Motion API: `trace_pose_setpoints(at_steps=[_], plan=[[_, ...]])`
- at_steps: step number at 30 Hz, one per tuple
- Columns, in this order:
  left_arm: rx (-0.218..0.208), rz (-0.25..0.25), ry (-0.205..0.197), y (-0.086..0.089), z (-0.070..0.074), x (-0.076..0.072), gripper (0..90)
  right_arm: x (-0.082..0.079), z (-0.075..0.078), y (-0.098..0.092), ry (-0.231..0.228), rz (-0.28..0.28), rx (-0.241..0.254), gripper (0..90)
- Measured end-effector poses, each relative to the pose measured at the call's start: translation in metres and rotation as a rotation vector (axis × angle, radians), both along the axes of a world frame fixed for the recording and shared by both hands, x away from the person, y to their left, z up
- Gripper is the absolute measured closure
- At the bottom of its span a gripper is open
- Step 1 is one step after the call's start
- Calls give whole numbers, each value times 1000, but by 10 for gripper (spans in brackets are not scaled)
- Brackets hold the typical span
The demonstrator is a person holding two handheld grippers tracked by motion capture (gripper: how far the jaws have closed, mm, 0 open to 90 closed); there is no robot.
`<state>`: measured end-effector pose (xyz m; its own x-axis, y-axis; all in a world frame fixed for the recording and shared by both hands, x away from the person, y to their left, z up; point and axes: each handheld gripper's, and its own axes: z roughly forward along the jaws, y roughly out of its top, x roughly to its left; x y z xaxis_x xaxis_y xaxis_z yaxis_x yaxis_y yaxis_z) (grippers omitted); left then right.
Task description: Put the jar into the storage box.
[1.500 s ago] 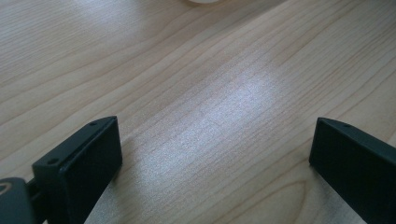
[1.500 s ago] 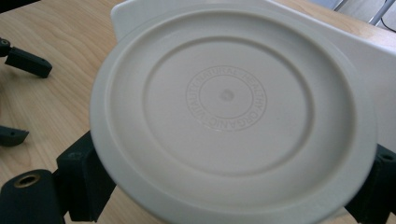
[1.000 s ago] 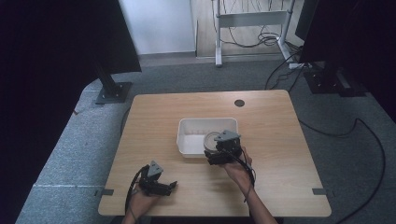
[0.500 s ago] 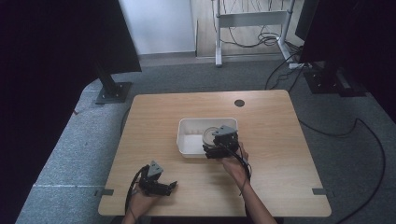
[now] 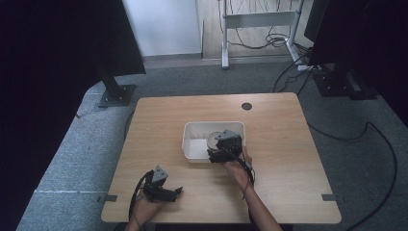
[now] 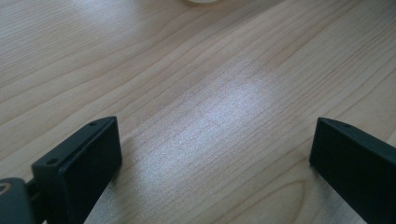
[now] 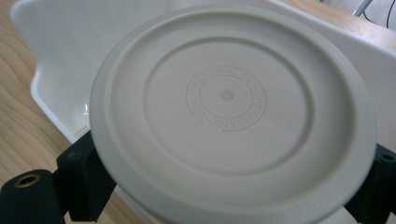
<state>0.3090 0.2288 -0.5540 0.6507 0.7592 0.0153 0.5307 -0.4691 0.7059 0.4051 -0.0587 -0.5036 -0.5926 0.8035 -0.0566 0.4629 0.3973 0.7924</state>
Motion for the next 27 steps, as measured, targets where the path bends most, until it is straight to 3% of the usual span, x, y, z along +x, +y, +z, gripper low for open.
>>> trace_pose_setpoints(at_steps=[11, 16, 27], plan=[[-1, 0, 0, 0, 0, 0, 18, 6, -15, 2, 40, -13, -15, 90], [-1, 0, 0, 0, 0, 0, 18, 10, -18, -2, 79, -33, 35, 89], [1, -1, 0, 0, 0, 0, 18, 11, -17, -4, 81, -19, 49, 65]])
